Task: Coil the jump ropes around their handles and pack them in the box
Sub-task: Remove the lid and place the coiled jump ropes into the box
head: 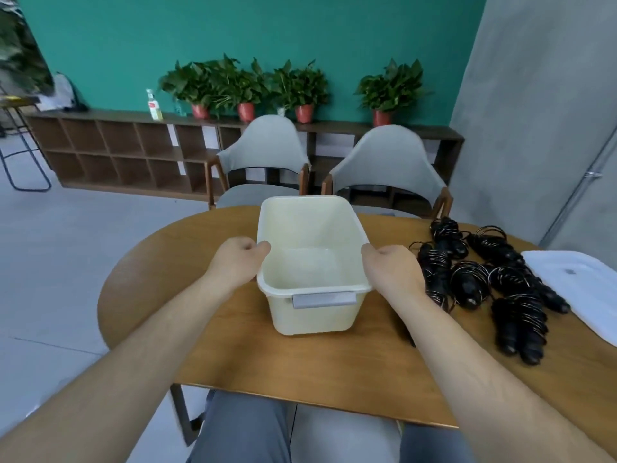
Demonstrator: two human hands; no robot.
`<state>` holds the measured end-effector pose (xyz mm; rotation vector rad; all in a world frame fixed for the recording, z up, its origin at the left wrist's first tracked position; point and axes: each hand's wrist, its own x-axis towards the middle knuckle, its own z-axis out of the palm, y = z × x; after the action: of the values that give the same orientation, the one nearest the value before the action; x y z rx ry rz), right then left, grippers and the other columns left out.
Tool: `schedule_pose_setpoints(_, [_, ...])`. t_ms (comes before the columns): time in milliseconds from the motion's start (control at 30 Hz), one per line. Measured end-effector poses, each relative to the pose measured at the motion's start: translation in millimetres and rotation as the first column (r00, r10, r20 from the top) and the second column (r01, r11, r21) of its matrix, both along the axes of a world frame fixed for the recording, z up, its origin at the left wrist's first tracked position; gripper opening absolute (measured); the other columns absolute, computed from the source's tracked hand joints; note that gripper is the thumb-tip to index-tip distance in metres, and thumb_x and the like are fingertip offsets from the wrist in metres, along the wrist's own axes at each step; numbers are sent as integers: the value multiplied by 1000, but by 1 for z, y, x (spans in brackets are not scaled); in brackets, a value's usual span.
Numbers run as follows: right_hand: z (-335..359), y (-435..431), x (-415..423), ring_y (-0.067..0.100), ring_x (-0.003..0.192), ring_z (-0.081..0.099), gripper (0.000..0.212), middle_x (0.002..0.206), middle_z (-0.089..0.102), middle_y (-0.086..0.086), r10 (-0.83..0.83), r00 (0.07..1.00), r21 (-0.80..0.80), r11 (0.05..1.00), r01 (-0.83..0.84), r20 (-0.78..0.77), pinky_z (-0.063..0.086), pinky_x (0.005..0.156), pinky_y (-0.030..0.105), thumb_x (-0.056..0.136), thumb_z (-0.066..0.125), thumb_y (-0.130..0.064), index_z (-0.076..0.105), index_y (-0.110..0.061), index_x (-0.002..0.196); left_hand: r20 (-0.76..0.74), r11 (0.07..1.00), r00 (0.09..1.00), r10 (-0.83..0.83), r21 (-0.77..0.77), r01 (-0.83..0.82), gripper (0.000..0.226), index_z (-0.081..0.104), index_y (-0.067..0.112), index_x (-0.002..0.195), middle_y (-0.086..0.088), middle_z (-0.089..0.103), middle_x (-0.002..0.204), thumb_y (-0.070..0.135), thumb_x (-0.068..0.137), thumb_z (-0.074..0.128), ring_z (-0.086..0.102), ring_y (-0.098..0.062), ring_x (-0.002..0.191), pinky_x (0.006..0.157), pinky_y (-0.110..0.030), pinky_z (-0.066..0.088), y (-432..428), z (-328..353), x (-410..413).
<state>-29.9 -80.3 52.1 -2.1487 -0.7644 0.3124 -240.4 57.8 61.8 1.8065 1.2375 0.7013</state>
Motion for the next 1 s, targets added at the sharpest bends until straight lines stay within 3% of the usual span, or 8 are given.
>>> schedule_pose_setpoints(267, [-7, -3, 2, 18, 49, 32, 48, 48, 31, -8, 22, 1000, -18, 1000, -22, -5, 25, 53, 28, 90, 50, -38, 32, -21, 49, -20, 999, 999, -41, -12, 40, 30, 42, 12, 72, -5, 42, 68, 29, 92, 58, 43, -18, 62, 58, -29, 33, 4, -15, -2])
schedule_pose_setpoints(367, [-8, -4, 6, 18, 49, 33, 49, 49, 31, -9, 51, 999, -21, 998, -51, -13, 26, 55, 30, 91, 48, -43, 31, -23, 50, -176, 997, 982, -73, 20, 78, 36, 42, 15, 68, 1, 47, 62, 37, 90, 59, 46, -16, 57, 56, -27, 35, 8, -11, -5])
schedule_pose_setpoints(433, [-8, -7, 11, 17, 47, 33, 50, 47, 32, -10, 35, 999, -8, 999, -35, 9, 26, 53, 28, 93, 45, -46, 33, -23, 50, -299, 987, 954, -30, 139, 75, 35, 46, 17, 76, 4, 51, 70, 46, 89, 61, 50, -15, 62, 55, -29, 36, 7, -3, -1])
schedule_pose_setpoints(533, [-8, -16, 16, 16, 48, 41, 51, 51, 42, -7, -31, 990, 40, 999, 26, 140, 30, 49, 27, 99, 42, -44, 40, -19, 55, -373, 871, 918, 137, 487, 68, 40, 57, 9, 119, -5, 60, 115, 42, 97, 57, 56, -27, 109, 86, -39, 47, -8, 13, 22])
schedule_pose_setpoints(633, [-9, -28, 22, 18, 58, 56, 48, 62, 58, -4, -76, 970, 49, 997, 66, 232, 40, 52, 29, 100, 41, -47, 53, -17, 64, -273, 766, 962, -22, 614, 191, 29, 65, 11, 118, -6, 63, 117, 31, 102, 51, 54, -26, 112, 94, -38, 46, -44, 30, 69])
schedule_pose_setpoints(767, [-8, -48, 40, 21, 68, 60, 40, 71, 64, -5, -134, 942, 58, 991, 122, 308, 45, 56, 30, 99, 43, -46, 58, -22, 71, -180, 739, 926, -330, 561, 373, 17, 65, 19, 101, 4, 56, 102, 20, 102, 48, 55, -11, 93, 82, -25, 46, -99, 33, 139])
schedule_pose_setpoints(900, [-18, -81, 71, 21, 83, 63, 21, 87, 68, -5, -198, 954, 72, 980, 186, 227, 54, 69, 36, 94, 50, -39, 64, -24, 89, -140, 780, 887, -439, 431, 454, 26, 62, 14, 123, 1, 53, 119, 19, 104, 45, 55, -11, 101, 88, -21, 40, -146, 7, 196])
schedule_pose_setpoints(1000, [-39, -104, 90, 20, 94, 65, 29, 90, 67, -4, -148, 972, 34, 989, 145, 180, 53, 78, 33, 95, 57, -39, 65, -18, 113, -159, 871, 901, -404, 235, 432, 38, 51, 10, 139, -5, 45, 135, 24, 105, 44, 52, -18, 114, 94, -24, 38, -161, -35, 215])
